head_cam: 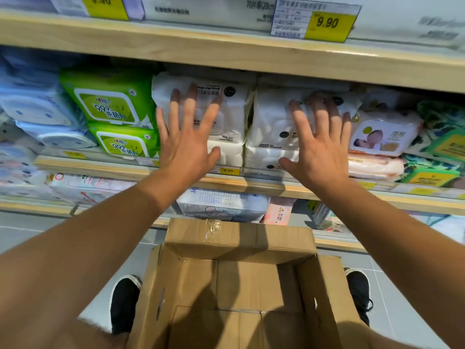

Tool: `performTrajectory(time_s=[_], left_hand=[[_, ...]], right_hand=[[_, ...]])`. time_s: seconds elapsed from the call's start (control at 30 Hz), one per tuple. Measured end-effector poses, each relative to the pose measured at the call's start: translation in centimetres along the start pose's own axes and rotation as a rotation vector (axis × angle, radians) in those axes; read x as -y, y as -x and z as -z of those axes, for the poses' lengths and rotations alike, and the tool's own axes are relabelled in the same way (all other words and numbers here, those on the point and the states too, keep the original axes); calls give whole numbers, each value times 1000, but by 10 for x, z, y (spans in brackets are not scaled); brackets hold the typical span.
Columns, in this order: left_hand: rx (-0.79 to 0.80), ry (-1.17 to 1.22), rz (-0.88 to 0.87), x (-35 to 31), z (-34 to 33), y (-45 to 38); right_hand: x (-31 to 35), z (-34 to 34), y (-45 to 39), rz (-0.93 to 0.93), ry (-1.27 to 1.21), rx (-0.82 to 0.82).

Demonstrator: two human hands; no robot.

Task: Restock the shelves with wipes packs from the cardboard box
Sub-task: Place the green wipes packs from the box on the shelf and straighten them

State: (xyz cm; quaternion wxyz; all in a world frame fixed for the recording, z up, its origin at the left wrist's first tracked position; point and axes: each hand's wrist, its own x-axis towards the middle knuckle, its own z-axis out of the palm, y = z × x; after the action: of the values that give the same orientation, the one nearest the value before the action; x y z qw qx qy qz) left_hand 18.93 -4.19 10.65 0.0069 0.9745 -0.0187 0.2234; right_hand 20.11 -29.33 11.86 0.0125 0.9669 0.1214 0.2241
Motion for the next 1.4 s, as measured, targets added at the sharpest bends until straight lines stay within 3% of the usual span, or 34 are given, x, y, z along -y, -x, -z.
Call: performTrajectory(time_s=[0.1, 0.2, 0.4, 0.5, 0.83, 0.9, 1.0, 1.07, 1.4], left_hand=[[20, -24, -108, -8, -14, 26], [61, -61, -69, -8, -30, 21], [-179, -91, -87, -4, -63, 9], [-223, -114, -97, -3, -71, 5], [-114, -42, -86, -9, -23, 3], [-73, -34, -13, -6, -1, -12], [71, -63, 100, -7, 12, -37], [47, -50, 77, -10, 6, -44], [-43, 12, 67, -20, -10, -50]], right_hand=[[8, -9, 22, 80, 41, -4], [9, -22, 21, 76, 82, 36], [1, -56, 7, 58, 101, -46], [-5, -61, 1, 81, 107, -55], [8, -33, 4, 49, 20, -86], [8, -12, -5, -5, -8, -129], [4, 6, -28, -116, 13, -1], [3, 2, -36, -113, 22, 60], [4, -20, -43, -32, 15, -49]])
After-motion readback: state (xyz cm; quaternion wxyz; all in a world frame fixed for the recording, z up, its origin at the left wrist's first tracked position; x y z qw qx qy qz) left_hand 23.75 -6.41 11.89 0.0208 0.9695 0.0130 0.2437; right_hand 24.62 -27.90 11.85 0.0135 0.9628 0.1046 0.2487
